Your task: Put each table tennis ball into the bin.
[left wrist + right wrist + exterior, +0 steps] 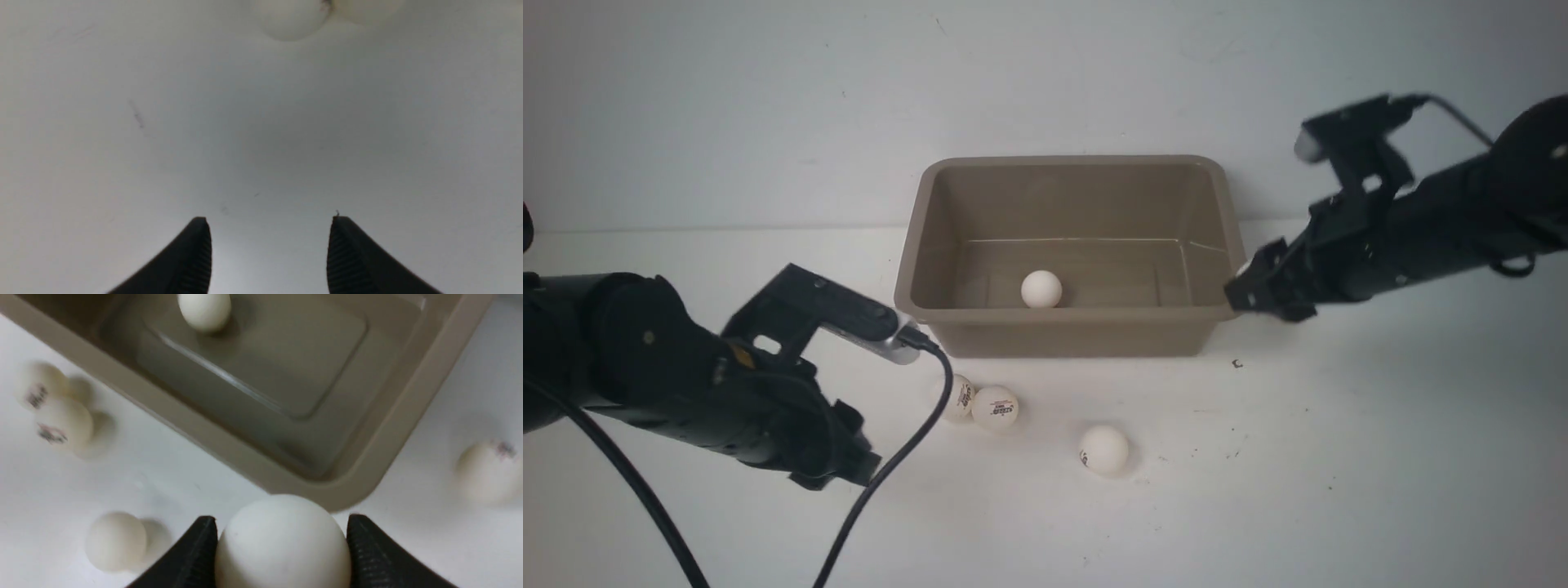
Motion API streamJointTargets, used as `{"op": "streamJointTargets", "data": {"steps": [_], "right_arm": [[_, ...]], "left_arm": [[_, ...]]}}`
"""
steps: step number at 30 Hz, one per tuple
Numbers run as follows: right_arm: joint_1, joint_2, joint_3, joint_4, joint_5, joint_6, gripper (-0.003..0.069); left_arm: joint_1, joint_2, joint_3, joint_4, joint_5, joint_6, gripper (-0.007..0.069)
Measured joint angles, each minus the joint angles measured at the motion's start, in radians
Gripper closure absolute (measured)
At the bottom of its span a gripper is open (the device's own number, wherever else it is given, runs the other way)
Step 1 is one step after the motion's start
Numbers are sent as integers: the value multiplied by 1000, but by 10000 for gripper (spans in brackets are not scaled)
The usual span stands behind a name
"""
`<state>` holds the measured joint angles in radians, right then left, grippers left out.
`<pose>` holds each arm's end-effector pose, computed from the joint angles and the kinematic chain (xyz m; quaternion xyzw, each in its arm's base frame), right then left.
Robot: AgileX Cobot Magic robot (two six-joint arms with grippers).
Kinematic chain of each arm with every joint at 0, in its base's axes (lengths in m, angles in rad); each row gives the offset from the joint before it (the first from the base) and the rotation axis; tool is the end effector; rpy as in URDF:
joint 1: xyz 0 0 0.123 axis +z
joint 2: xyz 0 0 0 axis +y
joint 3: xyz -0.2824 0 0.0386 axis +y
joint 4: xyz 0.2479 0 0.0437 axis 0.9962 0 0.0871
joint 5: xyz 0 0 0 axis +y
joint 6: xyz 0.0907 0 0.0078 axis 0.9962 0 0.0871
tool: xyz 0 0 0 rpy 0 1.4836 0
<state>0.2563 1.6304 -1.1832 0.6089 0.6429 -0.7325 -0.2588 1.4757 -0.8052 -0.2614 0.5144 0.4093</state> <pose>0.3307 0.1190 0.2672 -0.2761 0.8915 0.1699 0.3163 0.2631 -0.0816 0.2082 0.2260 0.9418 -0.0712 0.2384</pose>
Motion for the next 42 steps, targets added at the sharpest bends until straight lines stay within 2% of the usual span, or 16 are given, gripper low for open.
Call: {"op": "streamJointTargets", "data": {"steps": [7,10,14,19,21,26,29,42], "right_arm": [[48,146,-289,-2,55,46,296],[48,251,-421,-2,112,59,296],[48,339,-532,-3,176,61,296],[48,467,-714,-7,294,83,293],[48,493,-755,-7,305,92,253],[48,501,-780,-8,271,115,83],[48,501,-784,-10,250,118,41],[48,501,-784,-10,350,124,99]], "left_arm": [[-78,18,-9,-314,-90,310,272],[-81,42,-23,-359,-120,376,272],[-81,70,-46,-369,-133,407,264],[-81,118,-82,-373,-152,420,200],[-81,151,-99,-376,-165,424,176],[-81,222,-118,-377,-207,426,163],[-81,252,-129,-379,-212,426,163],[-81,324,-145,-390,-306,426,163]]}}
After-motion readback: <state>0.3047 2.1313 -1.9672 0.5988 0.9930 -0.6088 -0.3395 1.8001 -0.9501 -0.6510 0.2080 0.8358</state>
